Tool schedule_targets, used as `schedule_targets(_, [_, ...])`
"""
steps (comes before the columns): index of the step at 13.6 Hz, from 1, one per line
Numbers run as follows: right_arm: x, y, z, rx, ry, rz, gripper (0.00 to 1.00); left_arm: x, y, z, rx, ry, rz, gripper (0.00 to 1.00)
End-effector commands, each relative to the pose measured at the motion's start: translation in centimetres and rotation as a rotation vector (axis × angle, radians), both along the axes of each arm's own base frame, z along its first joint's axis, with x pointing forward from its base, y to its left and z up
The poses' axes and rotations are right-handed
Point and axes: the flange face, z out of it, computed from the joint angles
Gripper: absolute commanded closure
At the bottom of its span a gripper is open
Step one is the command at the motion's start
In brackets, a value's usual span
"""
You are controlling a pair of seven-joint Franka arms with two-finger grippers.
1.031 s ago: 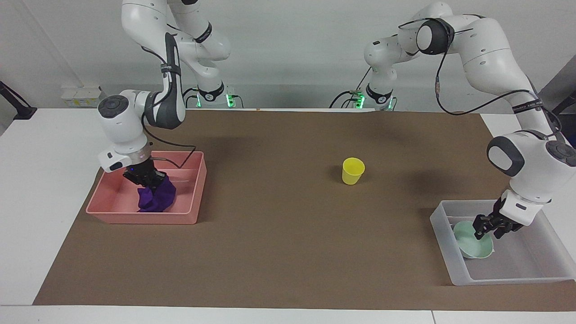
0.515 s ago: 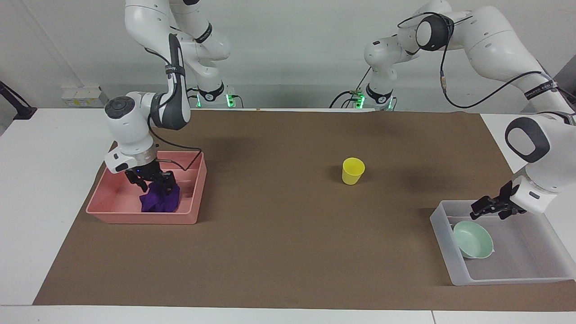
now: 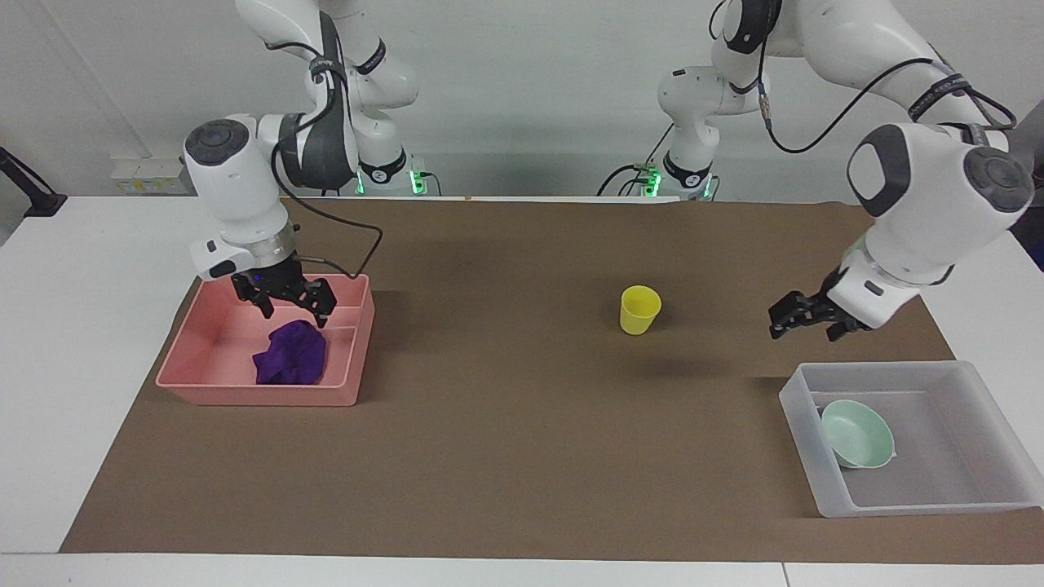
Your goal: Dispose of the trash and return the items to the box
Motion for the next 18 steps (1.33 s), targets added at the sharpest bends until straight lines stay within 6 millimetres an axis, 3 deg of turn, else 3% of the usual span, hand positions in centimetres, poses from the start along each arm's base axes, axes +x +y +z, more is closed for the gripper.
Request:
schedule_targets(1, [-1.0, -0.3, 5.9, 0.013, 0.011, -0.009, 0.00, -5.8, -4.9, -3.5, 0.029, 0.077, -0.036, 0.00])
schedule_targets(2, [-1.3, -0.6, 7.9, 0.013, 0.027, -0.001, 0.00, -8.1, -7.3, -5.4, 0.029, 0.063, -0.078, 0.00])
schedule_targets(3, [-1.5, -0.9, 9.4, 0.015, 0.036, -0.006, 0.00, -9.6, -8.3, -7.5, 0.021, 0.029, -0.084, 0.00])
schedule_targets(5, [-2.9, -1.6, 12.1, 0.015, 0.040, 0.002, 0.00, -12.0, -8.2, -11.0, 0.009, -0.052, -0.092, 0.00])
schedule_targets(8, [-5.1, -2.8, 15.1, 0.019, 0.036, 0.042, 0.00, -14.4, -10.3, -12.1, 0.012, -0.050, -0.144, 0.00])
schedule_targets(11, [-6.2, -4.2, 15.3, 0.043, 0.059, 0.050, 0.00, -16.1, -11.7, -12.9, 0.015, -0.045, -0.183, 0.00])
schedule_targets(12, [-6.3, -4.1, 15.3, 0.043, 0.065, 0.051, 0.00, -16.0, -11.8, -13.0, 0.008, -0.067, -0.203, 0.18])
schedule_targets(13, [-6.3, -4.0, 15.2, 0.045, 0.068, 0.053, 0.00, -15.9, -11.8, -13.0, 0.003, -0.077, -0.225, 0.59])
schedule_targets(14, [-6.4, -3.9, 15.0, 0.047, 0.071, 0.053, 0.00, -16.0, -11.7, -13.3, 0.003, -0.079, -0.230, 0.69])
schedule_targets(18, [-6.9, -3.0, 14.4, 0.053, 0.123, 0.064, 0.00, -16.3, -11.5, -14.6, -0.005, -0.116, -0.222, 0.68])
